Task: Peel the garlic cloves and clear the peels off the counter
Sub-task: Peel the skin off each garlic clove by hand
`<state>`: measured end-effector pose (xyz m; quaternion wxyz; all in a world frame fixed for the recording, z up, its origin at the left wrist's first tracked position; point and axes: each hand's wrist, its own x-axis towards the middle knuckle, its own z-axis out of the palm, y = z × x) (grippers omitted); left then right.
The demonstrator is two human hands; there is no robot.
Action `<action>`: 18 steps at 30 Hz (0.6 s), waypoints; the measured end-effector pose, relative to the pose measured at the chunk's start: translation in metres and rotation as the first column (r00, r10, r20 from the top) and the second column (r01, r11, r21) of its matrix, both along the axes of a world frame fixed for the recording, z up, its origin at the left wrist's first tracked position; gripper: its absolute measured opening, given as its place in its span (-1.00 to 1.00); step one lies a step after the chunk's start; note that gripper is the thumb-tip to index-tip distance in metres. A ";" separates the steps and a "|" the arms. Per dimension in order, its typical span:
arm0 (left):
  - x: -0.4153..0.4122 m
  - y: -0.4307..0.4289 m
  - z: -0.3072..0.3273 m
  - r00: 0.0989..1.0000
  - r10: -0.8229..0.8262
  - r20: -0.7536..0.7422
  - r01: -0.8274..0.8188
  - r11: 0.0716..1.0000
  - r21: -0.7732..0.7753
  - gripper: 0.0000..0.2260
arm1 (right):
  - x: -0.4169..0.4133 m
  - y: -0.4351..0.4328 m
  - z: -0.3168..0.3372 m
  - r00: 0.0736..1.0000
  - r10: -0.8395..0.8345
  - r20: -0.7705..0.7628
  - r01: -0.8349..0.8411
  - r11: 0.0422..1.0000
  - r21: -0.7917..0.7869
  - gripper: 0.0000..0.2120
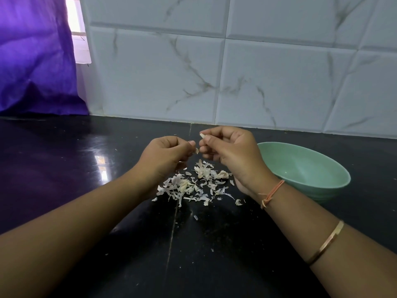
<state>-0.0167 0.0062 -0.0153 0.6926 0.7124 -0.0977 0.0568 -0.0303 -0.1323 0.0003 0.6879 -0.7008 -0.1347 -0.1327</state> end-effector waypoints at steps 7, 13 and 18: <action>0.004 0.004 -0.002 0.994 0.054 0.093 -0.067 0.988 0.140 -0.89 | 0.000 -0.003 0.004 0.938 -0.171 0.303 0.274 0.900 -0.341 -0.86; 0.005 0.004 -0.005 0.989 0.086 0.119 -0.108 0.975 0.196 -0.96 | -0.004 -0.015 0.021 0.778 -0.288 0.559 0.614 0.541 -0.575 -0.81; 0.003 0.003 -0.005 0.984 0.117 0.133 -0.151 0.947 0.282 -0.89 | -0.012 -0.031 0.037 0.779 -0.444 0.443 0.577 0.232 -0.783 -0.89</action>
